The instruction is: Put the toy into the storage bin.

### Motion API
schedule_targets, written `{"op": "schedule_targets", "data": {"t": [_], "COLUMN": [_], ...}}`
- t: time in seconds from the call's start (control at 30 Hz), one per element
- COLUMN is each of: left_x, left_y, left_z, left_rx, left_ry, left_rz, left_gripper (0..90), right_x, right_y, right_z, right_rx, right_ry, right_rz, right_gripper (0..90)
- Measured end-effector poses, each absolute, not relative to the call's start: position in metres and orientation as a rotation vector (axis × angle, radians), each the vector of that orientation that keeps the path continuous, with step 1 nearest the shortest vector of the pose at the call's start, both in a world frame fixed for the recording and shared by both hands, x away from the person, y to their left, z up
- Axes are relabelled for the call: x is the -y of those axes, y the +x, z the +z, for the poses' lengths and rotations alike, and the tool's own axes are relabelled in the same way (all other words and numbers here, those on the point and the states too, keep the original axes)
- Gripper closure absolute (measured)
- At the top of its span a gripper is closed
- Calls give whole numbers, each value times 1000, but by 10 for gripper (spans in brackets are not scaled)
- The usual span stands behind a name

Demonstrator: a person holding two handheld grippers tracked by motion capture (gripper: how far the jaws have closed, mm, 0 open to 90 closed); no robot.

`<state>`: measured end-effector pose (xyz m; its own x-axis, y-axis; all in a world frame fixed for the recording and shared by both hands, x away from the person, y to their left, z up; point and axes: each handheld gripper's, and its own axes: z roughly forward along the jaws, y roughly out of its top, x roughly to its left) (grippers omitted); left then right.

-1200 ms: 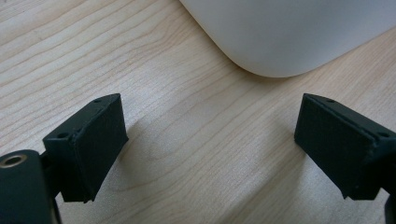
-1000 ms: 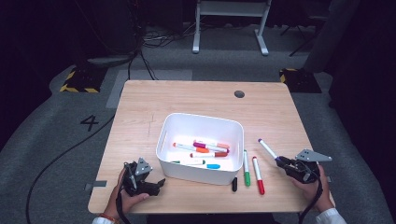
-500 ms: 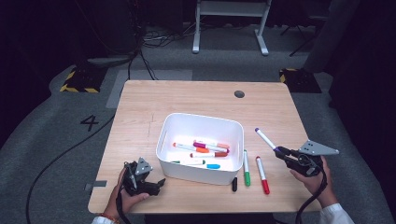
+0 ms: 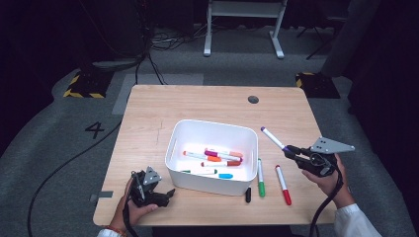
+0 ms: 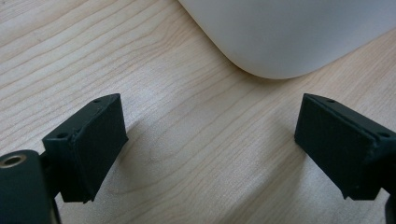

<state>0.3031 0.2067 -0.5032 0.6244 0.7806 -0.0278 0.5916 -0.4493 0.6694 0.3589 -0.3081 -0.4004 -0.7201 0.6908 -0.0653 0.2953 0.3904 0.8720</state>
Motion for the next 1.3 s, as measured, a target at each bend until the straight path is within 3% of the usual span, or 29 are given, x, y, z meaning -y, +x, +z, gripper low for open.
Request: {"op": "schedule_targets", "data": {"t": [0.37, 0.9, 1.0, 1.3], "left_x": [-206, -207, -206, -206], "left_y": [303, 302, 302, 302], "left_z": [-503, -503, -503, -503], "left_rx": [-1072, -1074, -1075, -1075], "left_ry": [2195, 2193, 2193, 2193], "left_rz": [376, 377, 376, 377], "left_gripper": [92, 92, 92, 92], "right_x": [301, 364, 364, 309], "right_y": [371, 373, 370, 365], "right_z": [-407, -462, -454, -399], "right_rx": [-2296, -2269, -2252, -2271], "right_ry": [813, 1080, 1046, 803], "right_rz": [1233, 1130, 1192, 1323], "right_gripper": [755, 755, 755, 755]}}
